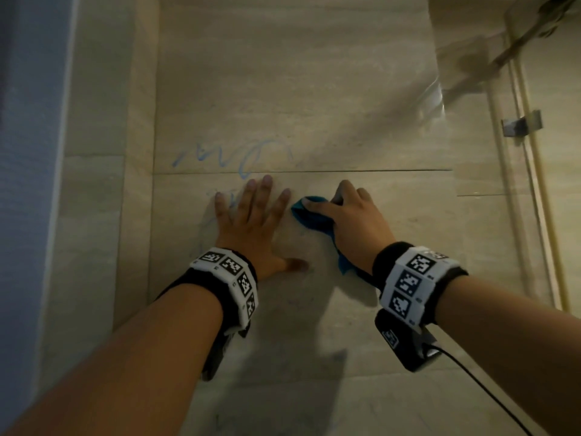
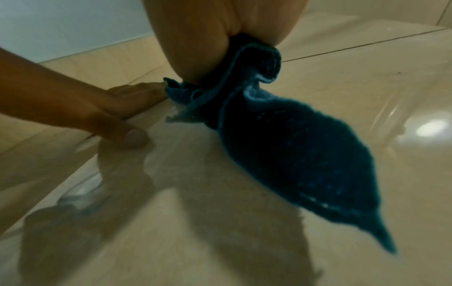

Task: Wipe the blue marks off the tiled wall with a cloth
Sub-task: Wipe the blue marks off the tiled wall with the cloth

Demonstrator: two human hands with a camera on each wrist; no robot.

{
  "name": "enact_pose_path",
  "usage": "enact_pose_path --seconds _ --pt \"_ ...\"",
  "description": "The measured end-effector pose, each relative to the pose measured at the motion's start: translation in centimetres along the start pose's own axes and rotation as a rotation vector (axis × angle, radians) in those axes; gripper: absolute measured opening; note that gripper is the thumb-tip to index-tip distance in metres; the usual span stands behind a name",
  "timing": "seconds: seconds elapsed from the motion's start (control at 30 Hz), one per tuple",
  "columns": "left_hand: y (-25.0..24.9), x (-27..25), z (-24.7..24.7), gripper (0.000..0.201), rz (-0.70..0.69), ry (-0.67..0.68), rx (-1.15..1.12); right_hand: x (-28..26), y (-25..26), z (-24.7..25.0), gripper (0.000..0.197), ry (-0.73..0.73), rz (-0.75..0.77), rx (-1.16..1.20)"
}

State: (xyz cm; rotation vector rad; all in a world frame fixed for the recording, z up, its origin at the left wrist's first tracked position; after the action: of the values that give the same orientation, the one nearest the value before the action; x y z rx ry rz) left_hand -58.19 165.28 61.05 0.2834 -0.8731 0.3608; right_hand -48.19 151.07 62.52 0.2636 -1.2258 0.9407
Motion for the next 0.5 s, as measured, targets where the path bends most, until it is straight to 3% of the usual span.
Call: enact_pose_path --seconds 0.27,0.5 --pt "-0.3 -1.2 0.0 0.119 0.023 0.038 0.062 -3.5 1.1 -1.7 0.057 -0.016 0.087 0.015" --pt "0.1 -4.6 -1.1 0.105 -0.002 0.107 0.025 -4.9 1.3 -1.9 0.056 0.034 0.059 0.023"
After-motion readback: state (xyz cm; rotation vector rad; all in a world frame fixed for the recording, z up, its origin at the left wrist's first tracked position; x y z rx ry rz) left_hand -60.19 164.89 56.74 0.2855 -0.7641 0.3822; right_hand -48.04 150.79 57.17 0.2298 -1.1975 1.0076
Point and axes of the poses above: each hand's wrist, its own x-axis towards the middle knuckle, its own z-axis out of the back of the hand, y = z × x, the point moved 3 cm from there along x, towards the middle knuckle, and after that the axes turned 14 degrees about -x, right-handed, at the moved point
